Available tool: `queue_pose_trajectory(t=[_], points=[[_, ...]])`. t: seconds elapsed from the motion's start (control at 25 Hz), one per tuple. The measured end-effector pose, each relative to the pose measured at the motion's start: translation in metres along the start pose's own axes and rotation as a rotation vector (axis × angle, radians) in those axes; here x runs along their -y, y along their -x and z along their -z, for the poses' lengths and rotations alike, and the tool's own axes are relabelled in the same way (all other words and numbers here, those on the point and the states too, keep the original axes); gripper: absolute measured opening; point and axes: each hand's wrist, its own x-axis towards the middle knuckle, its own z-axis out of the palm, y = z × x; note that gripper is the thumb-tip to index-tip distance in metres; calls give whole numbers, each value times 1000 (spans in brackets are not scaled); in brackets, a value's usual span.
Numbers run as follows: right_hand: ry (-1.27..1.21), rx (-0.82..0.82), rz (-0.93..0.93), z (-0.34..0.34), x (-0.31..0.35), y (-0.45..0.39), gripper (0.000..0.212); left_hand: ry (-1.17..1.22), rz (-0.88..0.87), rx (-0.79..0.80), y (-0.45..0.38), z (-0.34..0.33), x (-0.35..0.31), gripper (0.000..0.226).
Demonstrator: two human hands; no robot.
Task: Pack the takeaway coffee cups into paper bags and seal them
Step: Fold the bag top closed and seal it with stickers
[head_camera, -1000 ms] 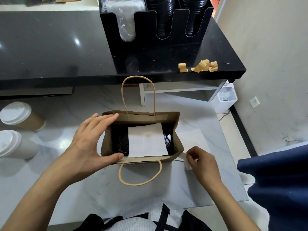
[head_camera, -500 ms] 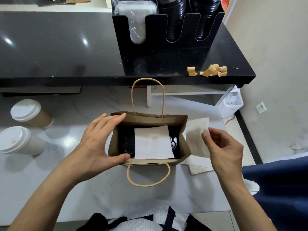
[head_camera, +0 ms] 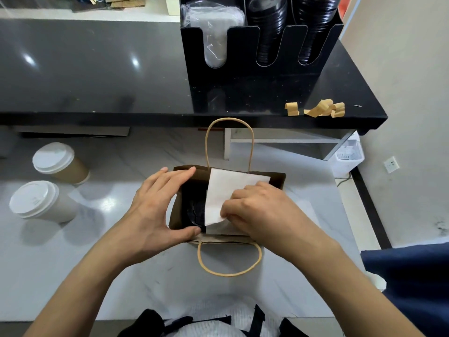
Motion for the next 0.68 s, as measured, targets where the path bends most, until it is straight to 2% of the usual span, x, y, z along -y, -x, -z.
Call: queue_pose_trajectory(t=[0.08,0.12,0.28,0.36,0.48,0.68], points=[[4,211,-71,0,0,-7,20,1,-1,-4,-1,0,1,104],[2,267,-100,2,0,-9,21,5,1,-5,-1,-1,1,104],[-70,339,-187,10,3,-8,26,9,6,-18,-1,-1,1,104],[-89,241,-182,10,1,-5,26,20,9,-37,-2,-1,-1,102],[-163,-22,-156,8,-7,3,20,24,-15,-129,-2,-1,-4,90],[-340,-432,-356,14,-24,33,9,82,-45,-333,1,7,-8,50]])
